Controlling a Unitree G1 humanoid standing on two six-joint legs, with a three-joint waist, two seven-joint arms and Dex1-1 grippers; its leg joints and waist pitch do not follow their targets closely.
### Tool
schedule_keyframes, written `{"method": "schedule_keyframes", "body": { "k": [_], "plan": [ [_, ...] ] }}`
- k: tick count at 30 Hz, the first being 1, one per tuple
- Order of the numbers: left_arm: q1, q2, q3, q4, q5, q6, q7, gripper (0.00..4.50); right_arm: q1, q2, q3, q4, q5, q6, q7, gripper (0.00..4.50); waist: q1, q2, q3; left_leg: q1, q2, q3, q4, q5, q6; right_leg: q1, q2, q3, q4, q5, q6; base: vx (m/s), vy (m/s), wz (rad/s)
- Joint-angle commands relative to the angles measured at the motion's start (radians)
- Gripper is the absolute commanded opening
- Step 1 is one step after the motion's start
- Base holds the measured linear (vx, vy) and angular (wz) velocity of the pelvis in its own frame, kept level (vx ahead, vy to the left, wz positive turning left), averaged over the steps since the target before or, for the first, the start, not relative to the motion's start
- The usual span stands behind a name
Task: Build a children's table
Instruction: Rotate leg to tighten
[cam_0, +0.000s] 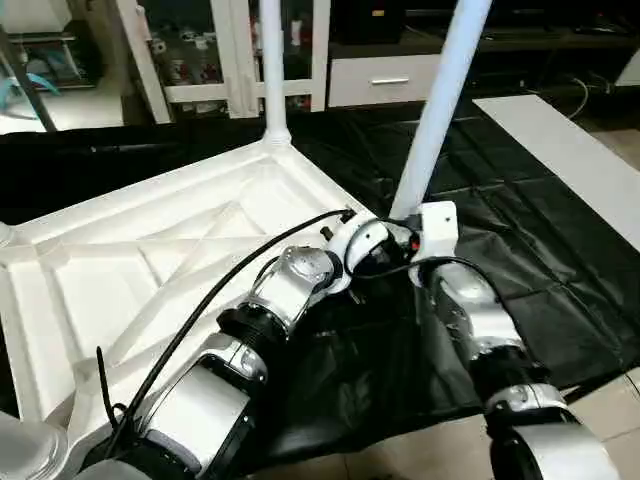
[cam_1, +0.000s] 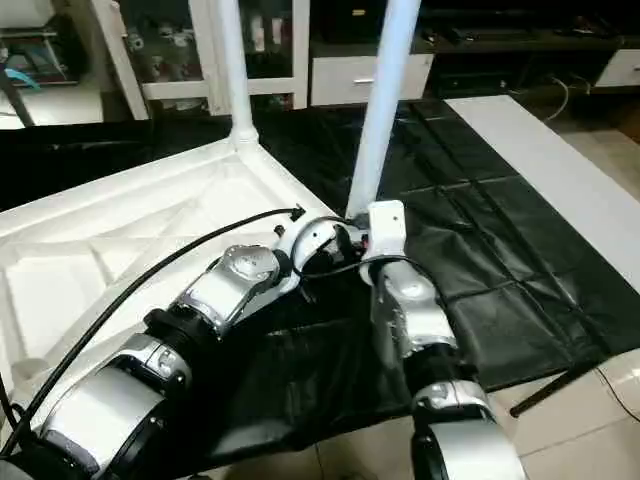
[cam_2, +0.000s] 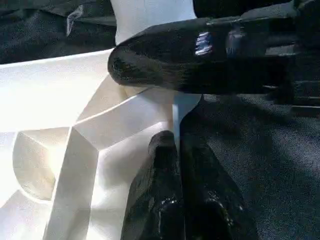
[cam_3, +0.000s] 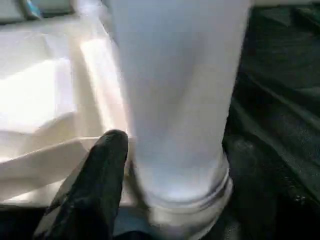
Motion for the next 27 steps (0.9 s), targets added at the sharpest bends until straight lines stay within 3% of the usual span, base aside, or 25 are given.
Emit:
{"method": "schedule_keyframes", "body": {
  "k": [1,3,6,8,9,12,14,15,17,18,19,23,27],
  "plan": [
    [0.017,0.025,0.025,-0.004,-0.005,-0.069,0.006,0.00,0.018,-0.018,0.019,-0.088,0.022,-0.010,0.067,3.46,0.008,-0.017,-0.066,0.007,0.047,-0.021,-0.063,-0.082,0.157,0.065,-0.044,0.032,-0.055,-0.088,-0.251,0.000,0.000,0.00],
    [0.025,0.039,0.019,-0.011,-0.001,-0.071,-0.012,0.00,0.038,-0.049,0.016,-0.126,0.029,-0.003,0.096,3.58,0.008,-0.012,-0.065,0.016,0.048,-0.018,-0.064,-0.114,0.144,0.059,-0.042,0.032,-0.063,-0.126,-0.245,0.000,0.000,0.00],
    [0.051,0.082,-0.009,-0.046,-0.003,-0.074,-0.122,0.00,0.082,-0.146,0.022,-0.212,0.039,0.036,0.234,3.90,0.013,-0.008,-0.063,0.018,0.051,-0.019,-0.067,-0.137,0.120,0.059,-0.040,0.033,-0.064,-0.145,-0.242,0.000,0.000,0.00],
    [0.061,0.094,-0.019,-0.058,-0.004,-0.076,-0.162,0.00,0.095,-0.173,0.031,-0.234,0.041,0.048,0.278,4.01,0.013,-0.011,-0.063,0.016,0.050,-0.018,-0.068,-0.144,0.117,0.059,-0.039,0.033,-0.063,-0.140,-0.245,0.000,0.000,0.00],
    [0.066,0.102,-0.027,-0.067,-0.004,-0.078,-0.188,0.00,0.104,-0.187,0.036,-0.247,0.044,0.056,0.301,4.11,0.012,-0.007,-0.062,0.016,0.049,-0.019,-0.069,-0.150,0.114,0.059,-0.039,0.033,-0.064,-0.144,-0.246,0.000,0.000,0.00],
    [0.117,0.174,-0.094,-0.139,-0.009,-0.090,-0.395,0.00,0.183,-0.319,0.105,-0.361,0.059,0.102,0.524,4.32,0.019,-0.008,-0.062,0.015,0.053,-0.021,-0.070,-0.170,0.115,0.063,-0.042,0.034,-0.066,-0.148,-0.247,0.000,0.000,0.00],
    [0.126,0.188,-0.107,-0.151,-0.011,-0.097,-0.432,0.00,0.197,-0.341,0.120,-0.380,0.061,0.108,0.562,4.45,0.020,-0.004,-0.060,0.020,0.057,-0.020,-0.073,-0.190,0.107,0.056,-0.041,0.035,-0.067,-0.160,-0.252,0.000,0.000,0.00],
    [0.169,0.242,-0.148,-0.233,-0.042,-0.131,-0.597,0.00,0.239,-0.399,0.153,-0.437,0.081,0.126,0.673,4.45,0.018,-0.006,-0.059,0.019,0.054,-0.019,-0.073,-0.203,0.097,0.056,-0.040,0.036,-0.068,-0.171,-0.254,0.000,0.000,0.00],
    [0.188,0.264,-0.164,-0.272,-0.060,-0.145,-0.667,0.00,0.252,-0.417,0.162,-0.457,0.094,0.139,0.711,4.45,0.022,-0.007,-0.054,0.017,0.061,-0.023,-0.080,-0.228,0.097,0.058,-0.045,0.039,-0.070,-0.197,-0.246,0.000,0.000,0.00],
    [0.206,0.292,-0.185,-0.317,-0.070,-0.127,-0.733,0.00,0.265,-0.436,0.174,-0.480,0.105,0.152,0.752,4.45,0.022,-0.003,-0.052,0.023,0.062,-0.022,-0.082,-0.253,0.083,0.052,-0.044,0.039,-0.075,-0.235,-0.243,0.000,0.000,0.00],
    [0.225,0.334,-0.217,-0.377,-0.075,-0.094,-0.812,0.00,0.280,-0.458,0.191,-0.513,0.118,0.171,0.803,4.45,0.024,-0.005,-0.051,0.027,0.065,-0.023,-0.086,-0.282,0.065,0.051,-0.044,0.040,-0.076,-0.268,-0.237,0.000,0.000,0.00],
    [0.236,0.366,-0.242,-0.418,-0.070,-0.082,-0.868,0.00,0.286,-0.471,0.209,-0.542,0.131,0.189,0.845,4.45,0.030,0.000,-0.041,0.047,0.065,-0.021,-0.094,-0.393,0.003,0.031,-0.042,0.045,-0.090,-0.387,-0.204,0.000,0.000,0.00],
    [0.236,0.375,-0.250,-0.425,-0.058,-0.094,-0.877,0.00,0.274,-0.471,0.238,-0.546,0.116,0.189,0.873,4.45,0.026,-0.008,-0.044,0.034,0.063,-0.027,-0.099,-0.381,-0.016,0.040,-0.043,0.050,-0.085,-0.379,-0.181,0.000,0.000,0.00]
  ]
}}
